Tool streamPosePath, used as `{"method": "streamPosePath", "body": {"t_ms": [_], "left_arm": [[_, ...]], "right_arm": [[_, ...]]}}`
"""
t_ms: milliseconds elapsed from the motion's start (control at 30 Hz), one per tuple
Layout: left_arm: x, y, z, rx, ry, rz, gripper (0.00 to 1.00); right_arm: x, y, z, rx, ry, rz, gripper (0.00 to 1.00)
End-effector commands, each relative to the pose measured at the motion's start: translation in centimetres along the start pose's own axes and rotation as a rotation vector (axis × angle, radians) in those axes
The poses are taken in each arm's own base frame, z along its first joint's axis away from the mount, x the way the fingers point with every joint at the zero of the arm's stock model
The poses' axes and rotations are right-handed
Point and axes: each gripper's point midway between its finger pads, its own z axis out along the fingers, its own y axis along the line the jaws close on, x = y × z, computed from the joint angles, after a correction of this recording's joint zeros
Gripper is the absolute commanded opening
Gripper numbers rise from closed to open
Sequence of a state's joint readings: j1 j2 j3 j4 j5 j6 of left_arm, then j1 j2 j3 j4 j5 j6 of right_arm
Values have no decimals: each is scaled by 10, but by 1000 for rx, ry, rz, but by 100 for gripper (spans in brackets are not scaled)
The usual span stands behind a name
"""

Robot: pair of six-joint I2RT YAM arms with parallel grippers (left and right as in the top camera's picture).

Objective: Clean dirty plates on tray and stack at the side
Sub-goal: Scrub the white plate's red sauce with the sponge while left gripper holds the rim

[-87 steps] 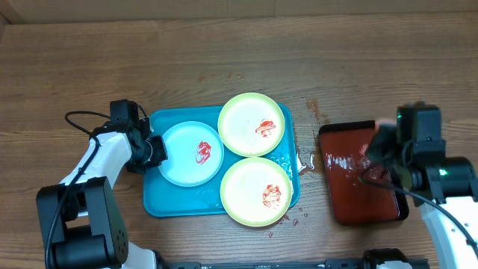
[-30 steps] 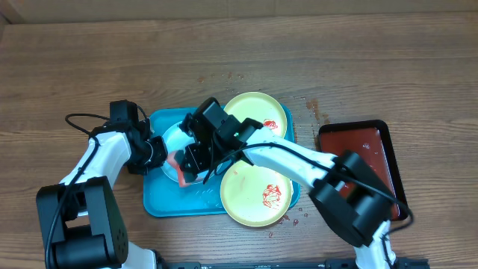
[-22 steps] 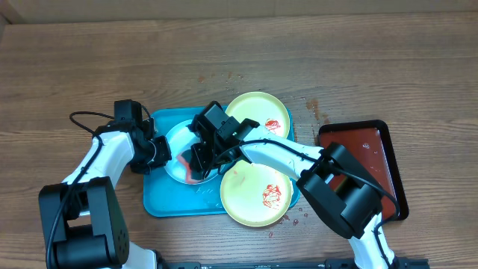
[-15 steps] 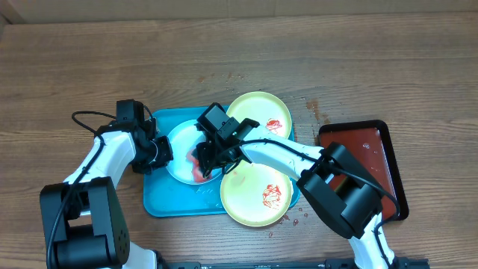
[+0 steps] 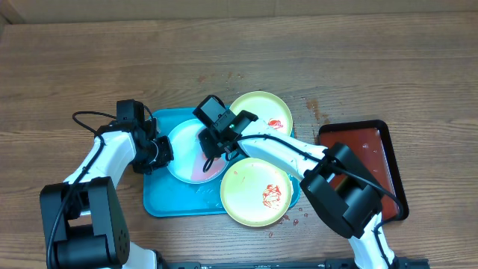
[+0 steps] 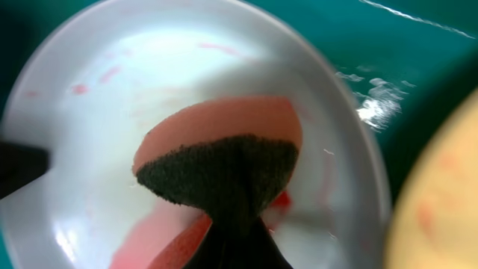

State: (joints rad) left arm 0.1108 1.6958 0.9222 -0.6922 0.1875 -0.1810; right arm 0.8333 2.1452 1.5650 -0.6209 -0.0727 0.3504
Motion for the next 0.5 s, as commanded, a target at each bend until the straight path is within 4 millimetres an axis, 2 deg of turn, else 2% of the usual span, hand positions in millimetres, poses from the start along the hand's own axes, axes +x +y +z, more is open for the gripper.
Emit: {"method": "streamPosePath", "body": {"t_ms": [0, 133, 200, 267, 400, 467], "left_arm": [[11, 4, 8, -22, 42, 1, 4], [11, 4, 8, -22, 44, 1, 4], [13, 4, 8, -23, 50, -1, 4], [14, 4, 8, -25, 55, -1, 4], [15, 4, 8, -24, 57, -1, 4], [15, 4, 8, -25, 58, 0, 4]], "right_arm": [[20, 43, 12, -150, 63, -217, 4], [49, 64, 22, -171, 119, -399, 4], [50, 61, 24, -117, 109, -435, 4], [42, 49, 26, -33, 79, -433, 4], [13, 16, 26, 162, -27, -353, 4], [3, 6, 27, 190, -64, -305, 4]]}}
